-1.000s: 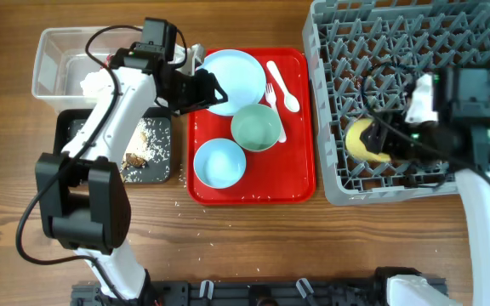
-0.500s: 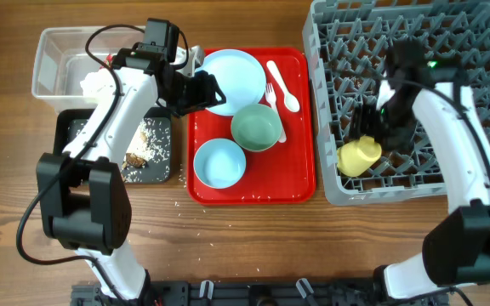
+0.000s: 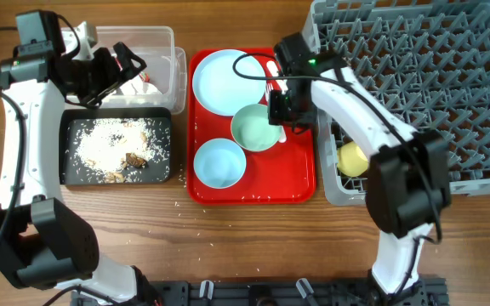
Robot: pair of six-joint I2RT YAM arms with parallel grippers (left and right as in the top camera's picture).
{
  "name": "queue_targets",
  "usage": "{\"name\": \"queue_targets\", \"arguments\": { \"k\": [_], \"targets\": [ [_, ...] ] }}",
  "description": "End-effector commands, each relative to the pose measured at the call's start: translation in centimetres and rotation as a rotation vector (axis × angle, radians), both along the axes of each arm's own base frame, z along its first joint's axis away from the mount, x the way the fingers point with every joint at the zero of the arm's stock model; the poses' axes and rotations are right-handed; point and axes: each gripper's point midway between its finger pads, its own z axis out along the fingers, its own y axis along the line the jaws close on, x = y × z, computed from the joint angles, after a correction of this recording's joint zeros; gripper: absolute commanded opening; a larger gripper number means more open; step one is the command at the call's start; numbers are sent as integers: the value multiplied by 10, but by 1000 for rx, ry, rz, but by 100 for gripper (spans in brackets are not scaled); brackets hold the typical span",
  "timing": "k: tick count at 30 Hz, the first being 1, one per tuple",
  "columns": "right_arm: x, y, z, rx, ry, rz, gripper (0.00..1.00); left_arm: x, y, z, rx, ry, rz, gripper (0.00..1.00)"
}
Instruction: Sort waste into correct bins and load items into the dishwasher rack
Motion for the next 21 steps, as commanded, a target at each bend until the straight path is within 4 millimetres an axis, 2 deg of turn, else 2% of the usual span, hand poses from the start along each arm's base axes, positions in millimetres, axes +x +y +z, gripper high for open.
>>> {"name": "queue_targets", "arguments": {
  "k": [1, 3, 5, 9, 10, 13, 15, 16, 18, 19, 21],
  "targets": [
    [-6, 4, -20, 3, 50, 8, 32, 1, 2, 5, 4, -14, 0, 100],
    [0, 0, -25, -23, 21, 23, 29, 1, 2, 5, 4, -14, 0, 100],
    [1, -2, -31, -34, 6, 28, 20, 1, 2, 5, 4, -14, 0, 100],
    [0, -3, -41, -36, -7, 53, 15, 1, 2, 5, 5, -14, 0, 100],
    [0, -3, -43, -36, -8, 53, 4, 1, 2, 5, 4, -14, 0, 100],
    [1, -3, -33, -28, -25, 48, 4, 1, 2, 5, 4, -14, 0, 100],
    [6, -10, 0, -20, -66, 37, 4, 1, 2, 5, 4, -14, 0, 100],
    [10, -21, 30, -31, -121, 37, 4, 1, 2, 5, 4, -14, 0, 100],
    [21, -58, 85, -122, -251, -43, 4, 1, 2, 5, 5, -14, 0, 100],
    [28, -87, 115, -203, -347, -154, 4, 1, 2, 5, 4, -14, 0, 100],
    [38, -131, 154, -351, -501, -306, 4, 1, 2, 5, 4, -14, 0, 100]
  ]
}}
